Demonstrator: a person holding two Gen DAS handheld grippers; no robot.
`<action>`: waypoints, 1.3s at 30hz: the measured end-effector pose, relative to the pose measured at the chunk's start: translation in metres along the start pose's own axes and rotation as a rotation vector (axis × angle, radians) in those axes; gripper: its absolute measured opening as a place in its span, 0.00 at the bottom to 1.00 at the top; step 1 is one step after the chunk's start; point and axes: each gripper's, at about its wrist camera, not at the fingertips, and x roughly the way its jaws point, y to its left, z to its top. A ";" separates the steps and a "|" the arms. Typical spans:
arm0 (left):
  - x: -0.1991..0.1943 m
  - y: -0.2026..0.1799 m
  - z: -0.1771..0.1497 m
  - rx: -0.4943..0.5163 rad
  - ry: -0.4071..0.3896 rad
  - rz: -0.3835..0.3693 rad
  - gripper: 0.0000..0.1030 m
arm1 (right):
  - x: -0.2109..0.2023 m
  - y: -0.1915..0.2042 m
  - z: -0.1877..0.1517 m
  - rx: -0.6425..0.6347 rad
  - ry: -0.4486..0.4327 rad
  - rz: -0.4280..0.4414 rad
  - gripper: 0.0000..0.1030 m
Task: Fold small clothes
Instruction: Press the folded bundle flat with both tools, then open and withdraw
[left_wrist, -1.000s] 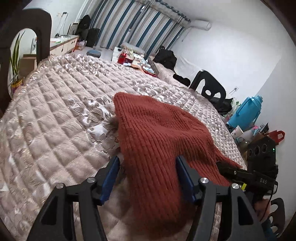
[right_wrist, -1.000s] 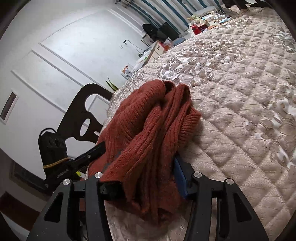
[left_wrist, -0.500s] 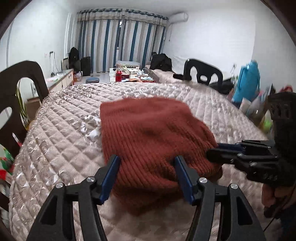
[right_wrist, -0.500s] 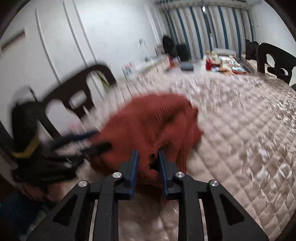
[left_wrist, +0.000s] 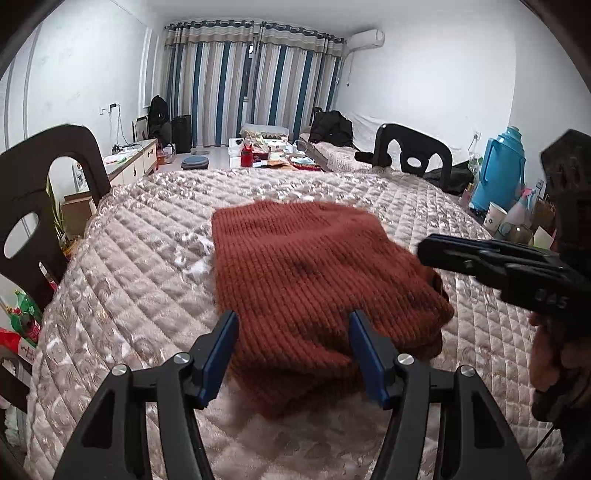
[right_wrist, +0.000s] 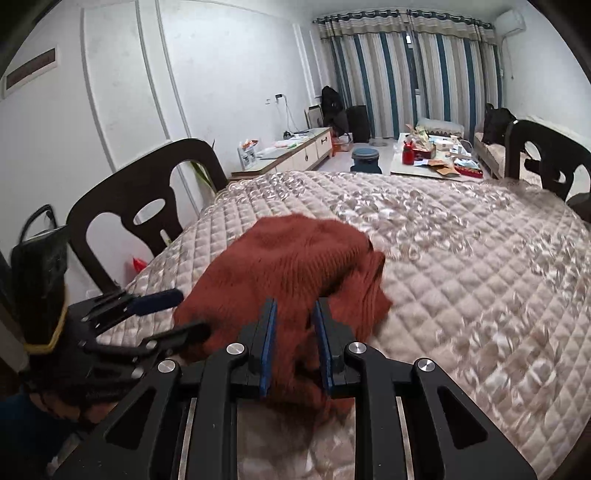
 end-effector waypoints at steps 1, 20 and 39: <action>-0.001 0.001 0.003 -0.002 -0.009 0.004 0.63 | 0.006 0.001 0.005 -0.003 0.002 -0.001 0.20; 0.018 0.004 0.009 -0.038 0.015 0.074 0.63 | 0.037 -0.021 0.001 0.073 0.053 -0.042 0.22; -0.089 -0.033 -0.025 -0.025 0.011 0.157 0.63 | -0.100 0.029 -0.043 -0.032 -0.007 0.001 0.27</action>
